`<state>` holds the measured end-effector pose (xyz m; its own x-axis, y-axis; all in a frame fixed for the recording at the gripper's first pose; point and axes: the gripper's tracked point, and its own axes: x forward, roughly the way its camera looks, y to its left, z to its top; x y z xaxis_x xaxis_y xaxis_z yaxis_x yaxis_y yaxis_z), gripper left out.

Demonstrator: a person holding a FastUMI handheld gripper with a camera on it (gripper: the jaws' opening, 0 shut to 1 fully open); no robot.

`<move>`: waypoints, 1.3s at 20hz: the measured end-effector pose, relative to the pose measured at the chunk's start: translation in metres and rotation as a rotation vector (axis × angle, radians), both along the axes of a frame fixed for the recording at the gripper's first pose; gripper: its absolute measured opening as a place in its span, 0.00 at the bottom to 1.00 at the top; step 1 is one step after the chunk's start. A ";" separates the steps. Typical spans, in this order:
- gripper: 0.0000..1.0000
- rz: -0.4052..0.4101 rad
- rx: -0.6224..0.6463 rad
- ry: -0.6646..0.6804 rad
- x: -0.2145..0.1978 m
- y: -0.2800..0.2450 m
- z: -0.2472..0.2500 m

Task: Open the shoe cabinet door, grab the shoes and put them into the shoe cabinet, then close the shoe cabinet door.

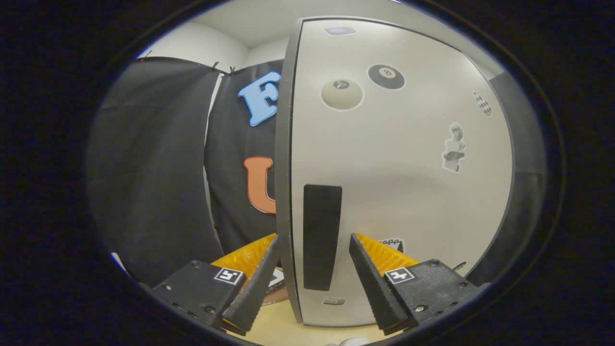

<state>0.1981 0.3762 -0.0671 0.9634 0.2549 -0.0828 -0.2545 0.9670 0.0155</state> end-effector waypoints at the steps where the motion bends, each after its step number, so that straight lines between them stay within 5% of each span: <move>1: 0.82 -0.020 0.008 -0.016 0.001 -0.002 0.003; 2: 0.79 -0.014 0.009 -0.015 0.000 0.000 0.002; 6: 0.39 -0.051 0.039 0.021 0.003 -0.006 -0.003; 13: 0.29 0.007 0.043 0.037 -0.003 -0.008 -0.004; 26: 0.28 0.130 0.038 0.040 -0.058 -0.024 -0.004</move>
